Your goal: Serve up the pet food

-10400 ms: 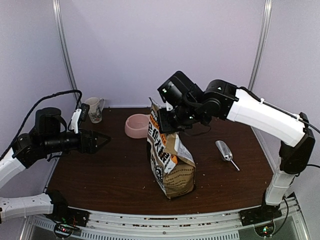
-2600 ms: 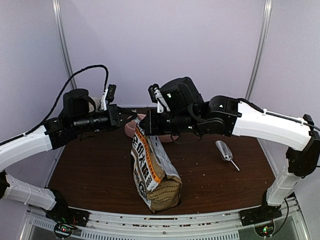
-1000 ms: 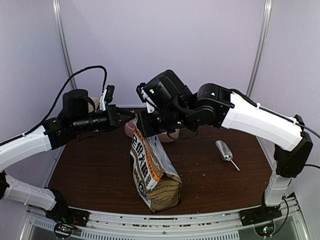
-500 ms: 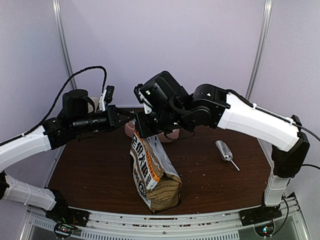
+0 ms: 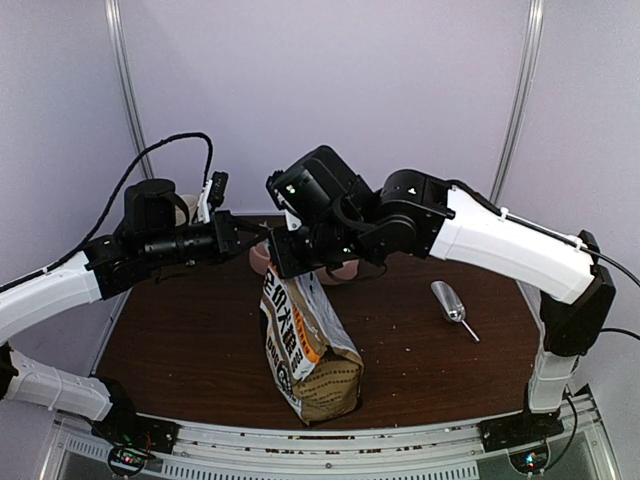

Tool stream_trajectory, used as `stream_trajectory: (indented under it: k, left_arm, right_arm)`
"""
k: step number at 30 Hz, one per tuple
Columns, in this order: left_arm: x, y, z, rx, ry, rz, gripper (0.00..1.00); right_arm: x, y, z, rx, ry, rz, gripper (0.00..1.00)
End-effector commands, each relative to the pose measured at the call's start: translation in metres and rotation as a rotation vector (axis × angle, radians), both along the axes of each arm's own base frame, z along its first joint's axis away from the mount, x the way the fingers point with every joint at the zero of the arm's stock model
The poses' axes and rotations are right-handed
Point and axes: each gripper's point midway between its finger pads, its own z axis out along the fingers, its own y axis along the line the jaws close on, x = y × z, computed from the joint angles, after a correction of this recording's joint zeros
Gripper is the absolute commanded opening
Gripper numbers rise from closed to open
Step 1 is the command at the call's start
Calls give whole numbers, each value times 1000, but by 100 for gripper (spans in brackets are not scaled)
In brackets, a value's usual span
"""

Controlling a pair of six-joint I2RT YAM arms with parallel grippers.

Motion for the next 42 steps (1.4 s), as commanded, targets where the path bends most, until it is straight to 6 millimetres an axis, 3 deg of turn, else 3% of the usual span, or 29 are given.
stream_trajectory:
  k: [1, 14, 22, 28, 34, 42]
  left_arm:
    - [-1, 4, 16, -24, -57, 2, 0]
    - [0, 3, 17, -26, -56, 0, 0]
    - [0, 3, 17, -27, -56, 1, 0]
    - [1, 3, 14, -21, -52, 5, 0]
    - [3, 2, 11, -13, -47, 7, 0]
    - [4, 1, 10, -11, -45, 9, 0]
  right_arm:
    - [3, -3, -5, -46, -16, -20, 9]
    - [11, -5, -20, -116, -34, -50, 9]
    - [21, -15, -25, -175, -68, -118, 0]
    - [26, -24, -18, -198, -120, -157, 0]
    - [30, -48, 3, -296, -273, -260, 0]
    - [34, -58, 4, -342, -308, -296, 0]
